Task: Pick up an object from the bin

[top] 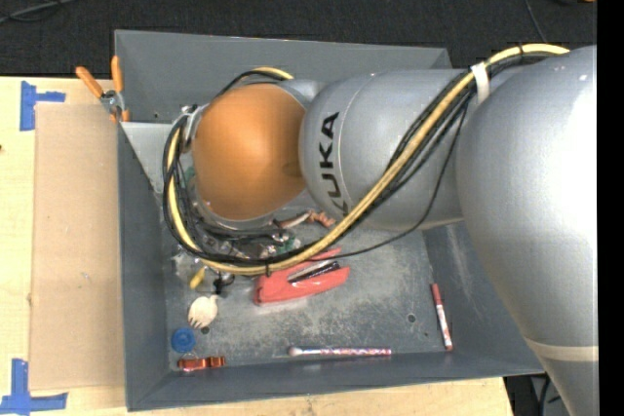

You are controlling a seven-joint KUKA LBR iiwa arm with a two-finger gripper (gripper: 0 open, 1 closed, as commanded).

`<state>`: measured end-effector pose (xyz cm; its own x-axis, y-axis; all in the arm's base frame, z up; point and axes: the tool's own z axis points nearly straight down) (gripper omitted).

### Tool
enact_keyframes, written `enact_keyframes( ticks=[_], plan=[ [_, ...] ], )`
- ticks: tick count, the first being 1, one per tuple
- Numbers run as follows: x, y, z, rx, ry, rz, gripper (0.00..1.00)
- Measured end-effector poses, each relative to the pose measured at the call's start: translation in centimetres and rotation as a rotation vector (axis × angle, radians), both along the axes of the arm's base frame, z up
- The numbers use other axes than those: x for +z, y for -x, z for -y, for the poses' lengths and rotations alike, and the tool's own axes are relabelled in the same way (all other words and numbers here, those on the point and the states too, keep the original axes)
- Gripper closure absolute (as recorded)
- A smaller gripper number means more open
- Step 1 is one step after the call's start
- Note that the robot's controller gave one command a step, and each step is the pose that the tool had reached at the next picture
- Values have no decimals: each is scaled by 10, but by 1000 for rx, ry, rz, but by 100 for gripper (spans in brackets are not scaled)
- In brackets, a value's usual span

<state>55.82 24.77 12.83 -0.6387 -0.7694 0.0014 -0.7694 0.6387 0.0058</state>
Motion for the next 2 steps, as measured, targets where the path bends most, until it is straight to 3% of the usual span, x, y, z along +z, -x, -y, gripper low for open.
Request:
enact_keyframes(
  ticks=[2],
  plan=[
    [29, 1, 0, -8, -1, -5, 100]
  ],
)
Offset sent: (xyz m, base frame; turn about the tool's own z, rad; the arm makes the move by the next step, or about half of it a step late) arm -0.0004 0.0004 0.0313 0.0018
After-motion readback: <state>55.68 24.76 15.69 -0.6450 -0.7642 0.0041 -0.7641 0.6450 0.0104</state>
